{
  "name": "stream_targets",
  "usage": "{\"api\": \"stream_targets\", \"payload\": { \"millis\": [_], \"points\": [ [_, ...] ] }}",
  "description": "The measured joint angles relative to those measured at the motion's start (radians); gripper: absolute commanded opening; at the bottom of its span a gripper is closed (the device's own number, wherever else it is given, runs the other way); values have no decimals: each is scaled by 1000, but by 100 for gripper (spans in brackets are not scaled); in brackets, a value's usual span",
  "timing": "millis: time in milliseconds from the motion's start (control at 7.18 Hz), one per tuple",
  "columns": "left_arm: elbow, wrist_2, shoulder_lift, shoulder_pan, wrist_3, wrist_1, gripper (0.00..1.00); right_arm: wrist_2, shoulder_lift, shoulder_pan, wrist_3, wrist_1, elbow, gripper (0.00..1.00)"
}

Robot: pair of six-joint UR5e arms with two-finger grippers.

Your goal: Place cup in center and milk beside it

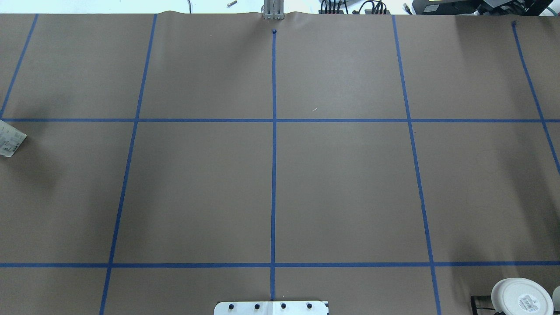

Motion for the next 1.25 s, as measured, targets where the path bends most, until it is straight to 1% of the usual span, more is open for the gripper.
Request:
{"api": "stream_targets", "payload": {
  "millis": [139, 418, 557, 696, 835, 975, 1114, 1253],
  "points": [
    [-3, 0, 0, 0, 0, 0, 99, -9, 1, -5, -1, 1, -21, 62],
    [-7, 0, 0, 0, 0, -1, 99, -29, 3, -31, -1, 2, -55, 56],
    [-8, 0, 0, 0, 1, -1, 99, -38, 5, -46, 0, 3, -72, 50],
    [-9, 0, 0, 0, 1, -1, 99, -45, 7, -58, 0, 10, -91, 28],
    [-9, 0, -1, 0, 2, -2, 99, -50, 8, -66, 0, 44, -124, 0],
    [-9, 0, -1, 1, 2, -2, 99, -53, 10, -71, 2, 99, -166, 0],
    [-8, 0, -1, 0, 3, -2, 99, -53, 16, -73, 4, 140, -188, 0],
    [-6, 0, -1, 0, 3, -2, 99, -50, 29, -74, 5, 156, -195, 0]
  ]
}}
